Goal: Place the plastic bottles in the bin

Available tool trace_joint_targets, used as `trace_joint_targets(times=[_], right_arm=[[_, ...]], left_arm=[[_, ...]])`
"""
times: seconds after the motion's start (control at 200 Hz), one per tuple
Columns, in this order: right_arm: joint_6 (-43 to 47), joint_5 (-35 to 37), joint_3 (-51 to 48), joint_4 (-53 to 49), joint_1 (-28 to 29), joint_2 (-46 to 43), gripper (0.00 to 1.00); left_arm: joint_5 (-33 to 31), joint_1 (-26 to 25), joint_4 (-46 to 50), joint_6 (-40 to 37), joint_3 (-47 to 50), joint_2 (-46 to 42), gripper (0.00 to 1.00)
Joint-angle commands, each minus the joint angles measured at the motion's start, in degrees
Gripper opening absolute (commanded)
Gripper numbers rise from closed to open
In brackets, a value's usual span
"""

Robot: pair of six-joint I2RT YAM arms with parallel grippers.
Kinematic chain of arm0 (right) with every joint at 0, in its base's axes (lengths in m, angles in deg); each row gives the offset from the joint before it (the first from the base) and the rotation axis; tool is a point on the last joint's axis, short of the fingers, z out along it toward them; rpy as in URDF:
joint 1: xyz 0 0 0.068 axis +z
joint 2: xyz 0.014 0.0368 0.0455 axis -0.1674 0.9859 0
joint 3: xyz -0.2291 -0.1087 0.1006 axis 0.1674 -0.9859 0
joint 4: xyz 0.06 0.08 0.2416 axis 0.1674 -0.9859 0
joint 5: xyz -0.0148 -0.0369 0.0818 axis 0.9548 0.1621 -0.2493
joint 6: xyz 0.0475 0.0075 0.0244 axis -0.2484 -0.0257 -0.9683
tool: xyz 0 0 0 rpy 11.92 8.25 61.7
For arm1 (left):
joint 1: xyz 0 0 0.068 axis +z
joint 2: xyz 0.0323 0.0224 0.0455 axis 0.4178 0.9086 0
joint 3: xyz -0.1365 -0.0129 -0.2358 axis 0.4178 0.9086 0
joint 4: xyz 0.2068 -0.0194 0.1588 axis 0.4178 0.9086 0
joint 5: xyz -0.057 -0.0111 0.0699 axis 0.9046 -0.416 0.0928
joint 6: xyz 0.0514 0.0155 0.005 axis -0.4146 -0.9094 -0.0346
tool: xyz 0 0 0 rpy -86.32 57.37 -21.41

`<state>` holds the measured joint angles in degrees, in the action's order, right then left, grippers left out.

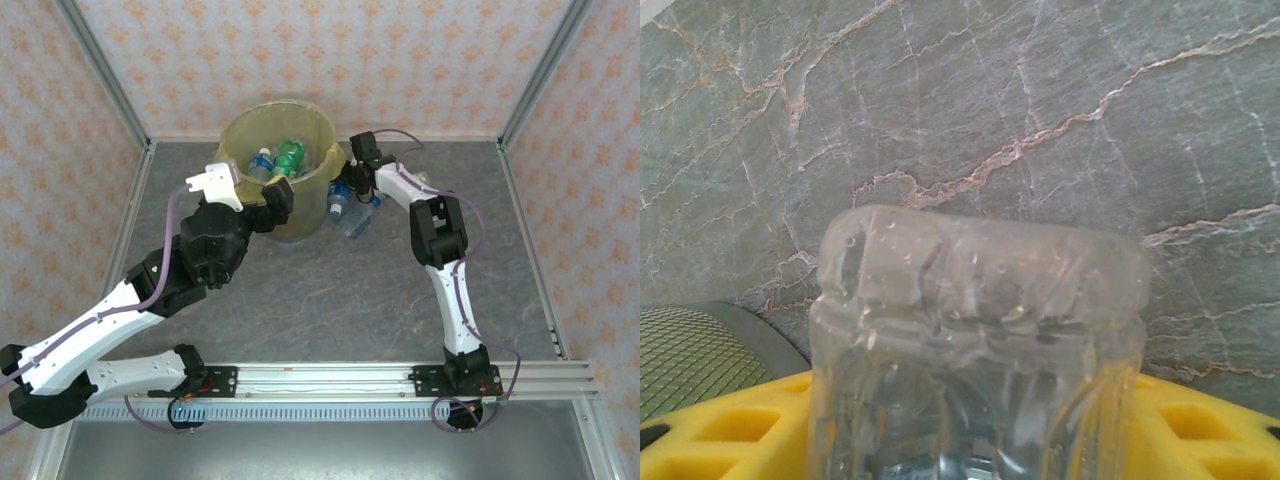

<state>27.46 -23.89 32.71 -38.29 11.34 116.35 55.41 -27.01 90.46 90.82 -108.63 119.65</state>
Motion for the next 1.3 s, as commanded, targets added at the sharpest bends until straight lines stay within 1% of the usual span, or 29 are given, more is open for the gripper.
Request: trace_joint_targets(times=[0.0,0.365,0.651,0.776,0.906,1.091,1.206,1.296], right_arm=[[-0.66,0.91,-2.24,1.72,-0.04,-6.22,0.58],[-3.11,2.49,-11.79,6.64,-2.58,-20.47,0.57],[-2.02,6.35,-17.1,8.12,-4.2,-32.36,0.57],[-0.6,8.26,-17.22,7.52,-4.27,-36.74,0.57],[-0.74,7.19,-16.8,7.58,-4.26,-40.24,0.57],[-1.54,6.04,-16.07,9.09,-3.17,-44.27,0.56],[-1.63,5.97,-13.29,8.55,-1.31,-44.72,0.56],[-1.61,6.31,-10.73,8.53,0.79,-44.29,0.56]], left_arm=[[-1.83,0.37,1.33,0.71,0.8,-1.38,0.99],[-2.38,0.34,1.16,1.06,1.59,-3.05,0.99],[-2.54,0.33,0.98,0.87,1.59,-3.01,0.99],[-2.78,0.35,0.81,0.95,1.83,-3.18,0.99],[-3.76,0.36,0.65,1.05,1.99,-3.14,0.99],[-9.34,0.37,3.09,2.44,1.51,-3.0,0.99],[-12.9,0.37,4.38,3.1,1.5,-3.6,0.99],[-14.06,0.37,4.49,3.28,1.97,-4.51,0.99]])
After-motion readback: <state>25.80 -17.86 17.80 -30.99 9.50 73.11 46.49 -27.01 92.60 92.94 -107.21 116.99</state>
